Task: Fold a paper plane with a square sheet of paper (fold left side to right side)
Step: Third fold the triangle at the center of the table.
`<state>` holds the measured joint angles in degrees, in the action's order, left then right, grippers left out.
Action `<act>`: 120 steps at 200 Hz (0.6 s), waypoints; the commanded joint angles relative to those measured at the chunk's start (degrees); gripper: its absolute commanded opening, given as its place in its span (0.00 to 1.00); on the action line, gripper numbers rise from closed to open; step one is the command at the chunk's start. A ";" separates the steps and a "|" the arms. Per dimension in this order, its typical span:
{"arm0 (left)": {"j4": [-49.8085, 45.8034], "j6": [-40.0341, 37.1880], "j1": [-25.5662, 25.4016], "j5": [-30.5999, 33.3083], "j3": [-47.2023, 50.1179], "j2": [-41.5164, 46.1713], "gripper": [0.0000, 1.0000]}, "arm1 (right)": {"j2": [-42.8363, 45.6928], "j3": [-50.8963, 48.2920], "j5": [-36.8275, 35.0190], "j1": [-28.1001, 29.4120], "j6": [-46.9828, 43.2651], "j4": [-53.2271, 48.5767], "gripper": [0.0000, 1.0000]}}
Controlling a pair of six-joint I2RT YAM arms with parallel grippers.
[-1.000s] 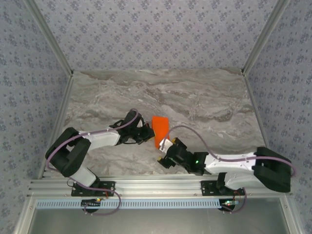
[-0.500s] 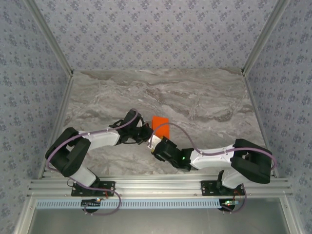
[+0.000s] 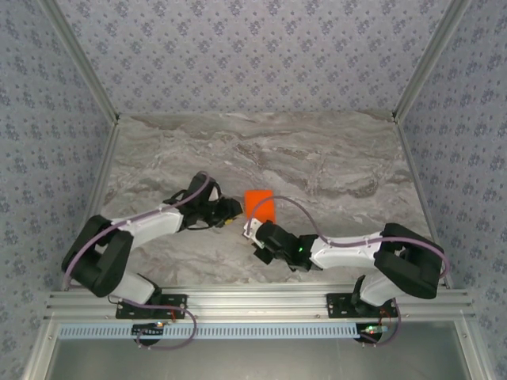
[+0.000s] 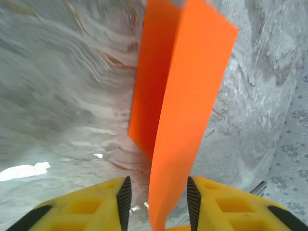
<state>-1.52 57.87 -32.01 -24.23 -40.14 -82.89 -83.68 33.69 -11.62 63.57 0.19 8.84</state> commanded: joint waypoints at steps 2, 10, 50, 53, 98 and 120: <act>-8.22 -5.74 2.41 1.79 -2.58 3.90 0.40 | 0.56 1.26 8.52 -2.74 2.89 -1.55 0.00; -9.38 -7.36 2.54 1.90 -3.85 3.93 0.40 | 0.54 1.37 10.22 -3.81 3.68 -1.41 0.00; -9.95 -12.46 2.32 -1.92 -11.52 -3.18 0.36 | 0.20 2.09 20.09 -9.08 7.56 -0.90 0.00; -9.80 -12.63 2.23 -2.39 -12.06 -3.95 0.36 | 0.04 2.22 20.71 -9.52 7.89 -0.99 0.00; -8.66 -16.26 0.61 -6.04 -20.92 -15.74 0.33 | -1.65 2.93 30.49 -15.95 12.99 -0.79 0.00; -9.42 -17.29 -0.07 -7.93 -26.30 -22.41 0.31 | -3.47 3.41 34.07 -18.18 14.97 -0.64 0.00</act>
<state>-9.50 43.92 -31.22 -28.45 -60.90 -100.05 -85.08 35.53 15.64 47.20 11.07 8.43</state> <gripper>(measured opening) 0.323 0.056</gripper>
